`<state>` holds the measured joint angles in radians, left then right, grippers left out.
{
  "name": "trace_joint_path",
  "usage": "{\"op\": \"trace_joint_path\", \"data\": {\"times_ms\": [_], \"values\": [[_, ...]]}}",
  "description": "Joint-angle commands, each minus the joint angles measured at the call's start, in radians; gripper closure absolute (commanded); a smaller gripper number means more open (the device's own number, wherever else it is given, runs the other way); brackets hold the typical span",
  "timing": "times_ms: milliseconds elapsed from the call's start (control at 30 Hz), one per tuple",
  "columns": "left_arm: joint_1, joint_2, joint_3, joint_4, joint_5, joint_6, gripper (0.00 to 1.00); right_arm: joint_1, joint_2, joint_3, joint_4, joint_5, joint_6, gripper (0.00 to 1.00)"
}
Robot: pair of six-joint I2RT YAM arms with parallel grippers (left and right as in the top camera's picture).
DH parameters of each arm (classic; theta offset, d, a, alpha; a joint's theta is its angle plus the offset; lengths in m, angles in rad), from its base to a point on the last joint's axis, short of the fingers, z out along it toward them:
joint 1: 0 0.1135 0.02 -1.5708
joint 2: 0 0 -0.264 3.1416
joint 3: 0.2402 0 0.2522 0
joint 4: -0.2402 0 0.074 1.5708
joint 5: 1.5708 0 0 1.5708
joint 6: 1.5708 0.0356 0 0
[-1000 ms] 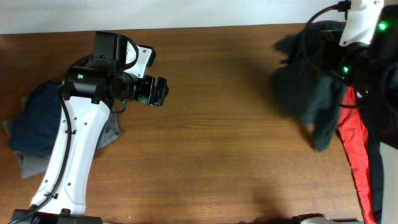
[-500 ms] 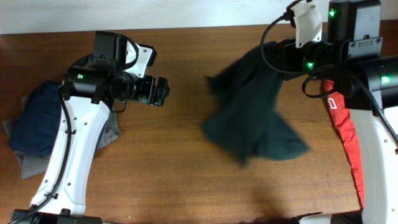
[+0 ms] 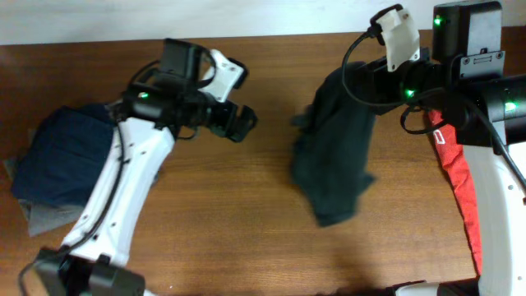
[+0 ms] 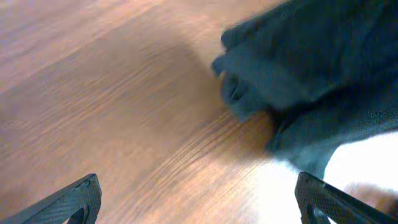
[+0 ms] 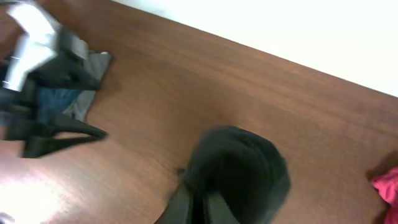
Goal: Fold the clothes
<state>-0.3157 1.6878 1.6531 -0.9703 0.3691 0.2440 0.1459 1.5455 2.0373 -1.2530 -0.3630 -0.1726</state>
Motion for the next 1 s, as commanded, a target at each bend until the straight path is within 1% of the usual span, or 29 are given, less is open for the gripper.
{"op": "trace_joint_path", "data": {"times_ms": [0, 100, 400, 533, 567, 600, 633, 700, 733, 833, 933, 967], "values": [[-0.05, 0.031, -0.003, 0.003, 0.047, 0.119, 0.03, 0.005, -0.029, 0.015, 0.007, -0.056, -0.037, 0.96], [-0.089, 0.044, -0.003, 0.006, 0.047, 0.141, 0.02, 0.005, -0.033, 0.015, 0.007, -0.056, -0.037, 0.96], [-0.19, 0.05, -0.003, 0.071, 0.046, 0.141, 0.02, 0.005, -0.039, 0.015, 0.007, -0.057, -0.037, 0.96], [-0.223, 0.067, -0.003, 0.093, 0.045, 0.144, 0.05, 0.006, -0.052, 0.015, 0.009, -0.056, -0.037, 0.96], [-0.228, 0.075, -0.003, 0.097, 0.04, 0.144, 0.09, 0.006, -0.056, 0.015, 0.009, -0.056, -0.037, 0.96], [-0.232, 0.081, -0.003, 0.1, 0.029, 0.144, 0.16, 0.006, -0.059, 0.015, 0.009, -0.056, -0.037, 0.96], [-0.233, 0.087, -0.003, 0.102, 0.027, 0.144, 0.2, 0.005, -0.063, 0.015, 0.009, -0.056, -0.037, 0.96], [-0.232, 0.093, -0.003, 0.104, 0.028, 0.143, 0.23, 0.005, -0.069, 0.015, 0.008, -0.056, -0.037, 0.96], [-0.233, 0.095, -0.003, 0.104, 0.028, 0.143, 0.26, 0.005, -0.071, 0.015, 0.008, -0.056, -0.037, 0.96], [-0.233, 0.097, -0.003, 0.105, 0.029, 0.143, 0.48, 0.005, -0.08, 0.015, 0.008, -0.056, -0.037, 0.96], [-0.233, 0.097, -0.003, 0.112, 0.042, 0.143, 0.57, 0.005, -0.081, 0.015, 0.008, -0.056, -0.037, 0.96], [-0.233, 0.097, -0.003, 0.115, 0.054, 0.143, 0.62, 0.005, -0.081, 0.015, 0.008, -0.056, -0.037, 0.96]]}}
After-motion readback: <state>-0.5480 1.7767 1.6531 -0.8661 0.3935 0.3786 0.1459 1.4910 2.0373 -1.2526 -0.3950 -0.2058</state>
